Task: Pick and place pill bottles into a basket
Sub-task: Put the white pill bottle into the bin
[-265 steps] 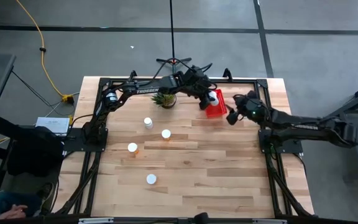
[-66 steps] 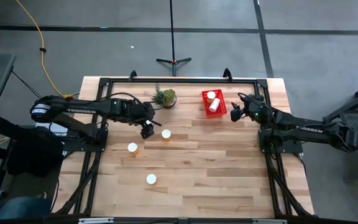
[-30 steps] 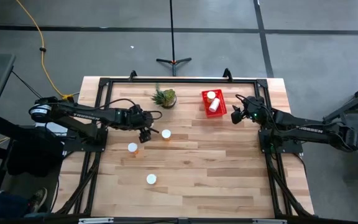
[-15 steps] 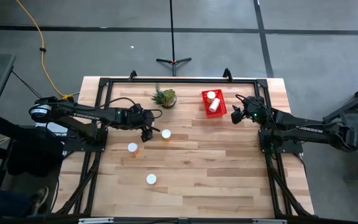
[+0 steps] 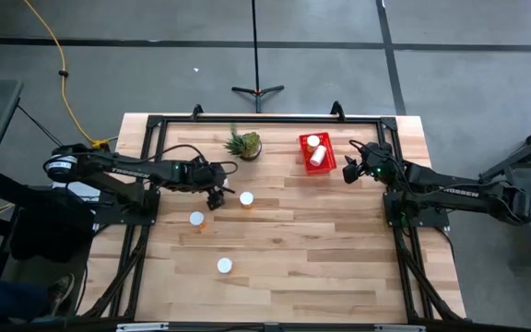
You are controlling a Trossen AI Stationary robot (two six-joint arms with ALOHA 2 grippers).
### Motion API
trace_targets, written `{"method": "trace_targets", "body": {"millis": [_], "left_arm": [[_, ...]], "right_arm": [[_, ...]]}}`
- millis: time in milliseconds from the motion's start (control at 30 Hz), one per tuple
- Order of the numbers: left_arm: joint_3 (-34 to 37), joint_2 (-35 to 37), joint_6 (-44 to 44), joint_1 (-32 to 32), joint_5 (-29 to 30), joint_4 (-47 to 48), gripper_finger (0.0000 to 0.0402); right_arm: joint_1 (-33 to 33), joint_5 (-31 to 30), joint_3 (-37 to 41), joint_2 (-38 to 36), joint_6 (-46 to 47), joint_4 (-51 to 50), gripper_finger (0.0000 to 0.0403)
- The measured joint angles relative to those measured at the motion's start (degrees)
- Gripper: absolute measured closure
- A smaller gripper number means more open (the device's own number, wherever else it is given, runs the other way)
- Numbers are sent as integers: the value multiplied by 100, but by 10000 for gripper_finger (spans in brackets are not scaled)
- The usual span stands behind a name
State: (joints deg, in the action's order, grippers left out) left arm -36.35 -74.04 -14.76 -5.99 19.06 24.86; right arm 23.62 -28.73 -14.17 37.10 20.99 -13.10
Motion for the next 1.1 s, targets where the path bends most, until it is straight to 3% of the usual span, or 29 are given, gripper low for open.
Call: {"method": "trace_targets", "body": {"millis": [267, 600, 1100], "left_arm": [[306, 2, -9, -128, -82, -878, 37], [458, 2, -204, -126, -23, -889, 41], [458, 2, -206, -126, -216, -1178, 162]], "right_arm": [[0, 23, 0, -2, 0, 2, 151], [0, 62, 0, -2, 0, 2, 151], [0, 109, 0, -2, 0, 4, 151]]}}
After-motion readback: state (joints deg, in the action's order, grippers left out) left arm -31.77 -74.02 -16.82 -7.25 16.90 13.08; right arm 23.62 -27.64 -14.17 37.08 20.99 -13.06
